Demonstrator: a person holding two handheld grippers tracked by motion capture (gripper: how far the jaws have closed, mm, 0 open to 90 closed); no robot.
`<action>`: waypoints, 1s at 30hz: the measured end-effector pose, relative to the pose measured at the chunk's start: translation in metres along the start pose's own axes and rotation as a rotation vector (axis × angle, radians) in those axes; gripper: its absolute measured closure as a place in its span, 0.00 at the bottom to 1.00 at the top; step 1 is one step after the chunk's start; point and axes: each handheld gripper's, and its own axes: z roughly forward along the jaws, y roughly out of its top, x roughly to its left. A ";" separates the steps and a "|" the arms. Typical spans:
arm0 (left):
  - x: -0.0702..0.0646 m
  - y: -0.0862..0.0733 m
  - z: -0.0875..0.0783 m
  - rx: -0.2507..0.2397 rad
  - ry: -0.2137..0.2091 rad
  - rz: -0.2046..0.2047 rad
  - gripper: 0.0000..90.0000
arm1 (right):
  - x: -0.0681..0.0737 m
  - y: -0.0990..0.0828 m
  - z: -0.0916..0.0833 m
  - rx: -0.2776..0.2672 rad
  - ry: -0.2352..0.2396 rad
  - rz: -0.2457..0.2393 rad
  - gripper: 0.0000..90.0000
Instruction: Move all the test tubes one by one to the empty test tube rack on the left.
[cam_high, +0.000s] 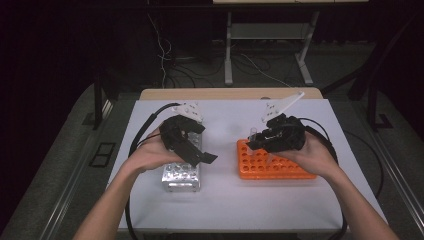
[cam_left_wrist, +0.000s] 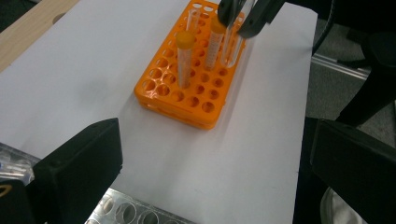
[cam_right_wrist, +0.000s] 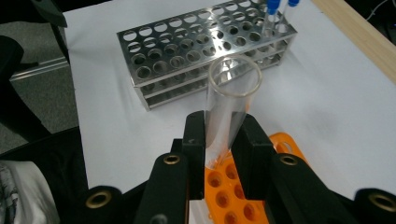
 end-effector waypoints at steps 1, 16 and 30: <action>0.000 0.002 0.000 0.005 -0.004 0.010 0.02 | 0.001 0.001 0.003 0.002 0.005 0.000 0.83; 0.001 0.024 0.009 0.039 -0.037 0.072 0.27 | 0.016 0.012 0.040 0.020 0.073 -0.050 0.83; 0.000 0.025 0.021 0.073 -0.075 0.120 0.60 | 0.026 0.016 0.059 0.013 0.130 -0.059 0.83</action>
